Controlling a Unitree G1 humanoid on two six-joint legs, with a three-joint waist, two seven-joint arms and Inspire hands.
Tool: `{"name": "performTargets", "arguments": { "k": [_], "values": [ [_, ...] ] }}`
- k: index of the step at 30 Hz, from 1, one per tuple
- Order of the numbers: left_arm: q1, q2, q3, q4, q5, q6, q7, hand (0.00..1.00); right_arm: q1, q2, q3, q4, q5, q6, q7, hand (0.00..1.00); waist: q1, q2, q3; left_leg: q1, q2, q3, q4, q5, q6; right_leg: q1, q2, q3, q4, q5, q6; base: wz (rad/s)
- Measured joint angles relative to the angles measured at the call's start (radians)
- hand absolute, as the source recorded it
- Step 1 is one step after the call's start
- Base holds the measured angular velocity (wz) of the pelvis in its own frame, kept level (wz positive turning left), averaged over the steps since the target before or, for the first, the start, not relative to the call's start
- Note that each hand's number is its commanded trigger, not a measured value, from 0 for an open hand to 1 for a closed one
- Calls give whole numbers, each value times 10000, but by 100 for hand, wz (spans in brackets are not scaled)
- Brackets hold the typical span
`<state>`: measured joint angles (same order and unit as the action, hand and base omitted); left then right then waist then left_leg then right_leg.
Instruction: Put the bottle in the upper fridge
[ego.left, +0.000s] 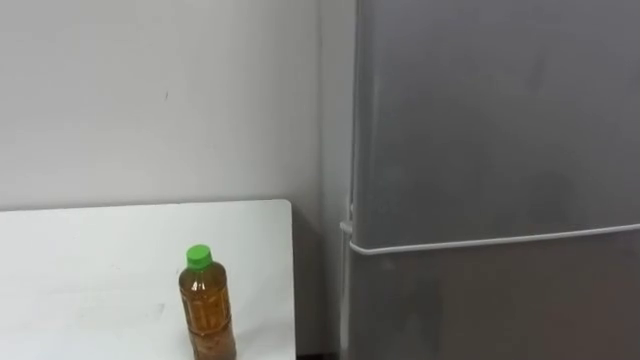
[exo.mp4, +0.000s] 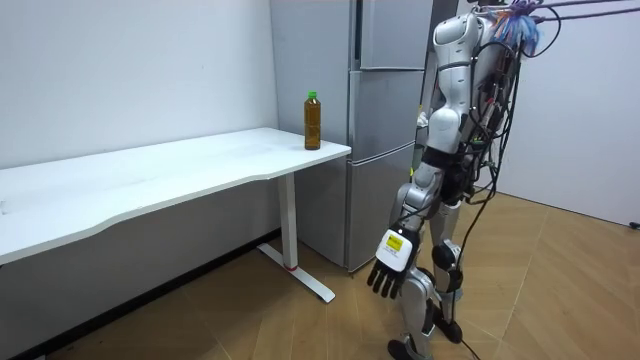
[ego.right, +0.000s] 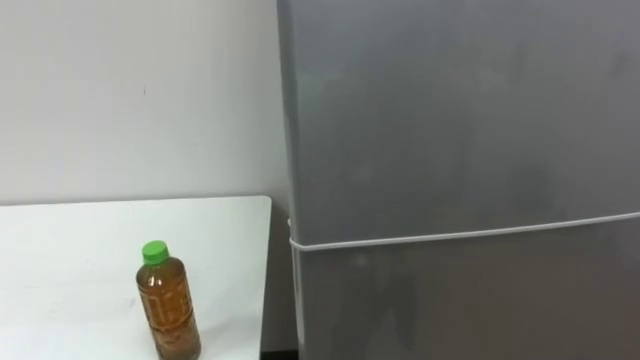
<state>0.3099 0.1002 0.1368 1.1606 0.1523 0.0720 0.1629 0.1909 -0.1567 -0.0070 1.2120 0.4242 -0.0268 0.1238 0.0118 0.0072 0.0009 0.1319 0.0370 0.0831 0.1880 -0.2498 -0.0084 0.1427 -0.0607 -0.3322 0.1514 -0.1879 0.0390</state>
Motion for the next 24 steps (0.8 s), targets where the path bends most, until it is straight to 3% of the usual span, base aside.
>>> {"name": "performTargets", "arguments": {
  "k": [6, 8, 11, 15, 18, 24],
  "values": [
    [-62, -7, 189, -27, -834, 71, 36, 0, -151, 1, -151, 323, 50, 53, 0, 0, 1, 10, -3, 10, -2, 12, 29, 0, 0, 3, 2, 13, -5, 0, 0, 0],
    [-113, -4, 429, -53, -907, -44, 96, 0, -151, -3, -178, 327, 45, 48, -2, 0, 17, 32, -6, 15, 5, 12, 23, 0, 0, -2, 7, 34, -1, -3, -5, 0],
    [-131, 50, 1144, -280, -1894, -333, 295, 0, -135, 0, -489, 335, -37, 46, 82, 0, -4, 64, -8, 19, 1, -31, 43, 0, 0, 4, -1, 32, 41, -10, -13, 0],
    [-73, 238, 2102, -1437, -3622, -794, 787, 0, -18, -17, -1051, 308, -143, -1, 87, 0, 135, 127, 21, -2, -10, -16, 90, 0, 0, -56, -43, 55, 218, -86, -24, 0],
    [-83, 344, 2338, -2598, -4771, -1278, 1366, 0, 67, -96, -1109, 302, -376, -178, -31, 0, 246, 245, 16, 11, -20, -16, 79, -6, -4, -65, -53, 59, 256, -110, -17, 0],
    [-137, 346, 2663, -5403, -5229, -1976, 2210, 0, 80, -135, -1421, 121, -1346, -478, -41, 0, 466, 450, 2, -76, -19, -21, 88, -4, -4, -262, -71, 87, 412, -119, -34, -2]
  ]
}}
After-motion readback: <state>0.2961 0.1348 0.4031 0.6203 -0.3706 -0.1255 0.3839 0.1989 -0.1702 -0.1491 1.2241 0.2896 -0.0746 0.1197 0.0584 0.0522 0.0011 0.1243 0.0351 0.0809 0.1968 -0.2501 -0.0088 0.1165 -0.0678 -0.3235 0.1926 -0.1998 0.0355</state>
